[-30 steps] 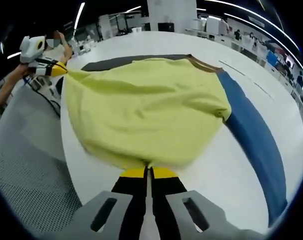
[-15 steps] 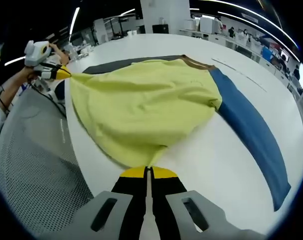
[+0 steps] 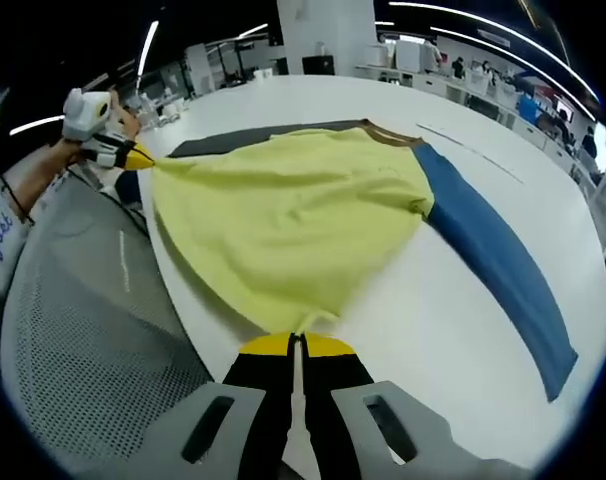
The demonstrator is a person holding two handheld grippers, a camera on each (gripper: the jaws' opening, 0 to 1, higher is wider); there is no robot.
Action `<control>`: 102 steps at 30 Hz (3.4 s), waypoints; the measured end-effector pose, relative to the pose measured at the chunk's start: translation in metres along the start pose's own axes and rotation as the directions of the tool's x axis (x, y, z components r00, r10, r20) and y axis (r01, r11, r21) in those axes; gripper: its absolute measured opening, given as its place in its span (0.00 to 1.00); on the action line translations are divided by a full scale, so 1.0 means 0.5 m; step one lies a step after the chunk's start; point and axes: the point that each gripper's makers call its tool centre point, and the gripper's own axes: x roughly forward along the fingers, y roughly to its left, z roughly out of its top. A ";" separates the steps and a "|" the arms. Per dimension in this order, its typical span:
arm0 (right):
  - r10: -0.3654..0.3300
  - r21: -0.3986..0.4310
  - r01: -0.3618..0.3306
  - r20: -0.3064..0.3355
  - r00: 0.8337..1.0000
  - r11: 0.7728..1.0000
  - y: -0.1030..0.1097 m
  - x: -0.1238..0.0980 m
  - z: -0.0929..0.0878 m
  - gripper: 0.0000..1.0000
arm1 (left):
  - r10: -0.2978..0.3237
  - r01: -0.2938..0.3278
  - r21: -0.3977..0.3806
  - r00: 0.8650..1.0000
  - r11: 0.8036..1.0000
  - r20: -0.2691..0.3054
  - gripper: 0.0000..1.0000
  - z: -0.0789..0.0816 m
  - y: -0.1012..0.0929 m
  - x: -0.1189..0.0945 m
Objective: Fold the garment on the visible template until the final outline fits inside the template.
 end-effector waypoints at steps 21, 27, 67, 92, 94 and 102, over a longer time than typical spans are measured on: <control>-0.006 -0.038 0.005 -0.034 0.999 0.999 0.025 -0.055 -0.011 0.03 | -0.031 0.033 0.066 0.999 0.997 -0.029 0.00 0.018 -0.033 -0.045; -0.027 -0.053 0.027 0.002 1.000 0.998 0.021 -0.087 0.017 0.03 | -0.027 0.029 0.102 0.999 0.994 -0.020 0.00 0.044 -0.037 -0.069; -0.102 -0.025 0.101 -0.035 0.994 0.995 -0.019 -0.118 -0.037 0.03 | -0.104 0.127 0.166 0.985 0.978 -0.140 0.00 -0.004 -0.075 -0.014; -0.092 -0.025 0.090 -0.069 0.993 0.996 -0.008 -0.111 -0.047 0.03 | -0.170 0.197 0.063 0.940 0.978 -0.297 0.15 -0.111 -0.100 0.055; -0.091 -0.027 0.089 -0.071 0.993 0.996 -0.008 -0.110 -0.047 0.03 | -0.172 0.198 0.059 0.939 0.978 -0.297 0.14 -0.112 -0.100 0.057; -0.087 -0.025 0.085 -0.077 0.993 0.996 -0.009 -0.109 -0.051 0.03 | -0.180 0.205 0.048 0.933 0.978 -0.311 0.07 -0.120 -0.107 0.066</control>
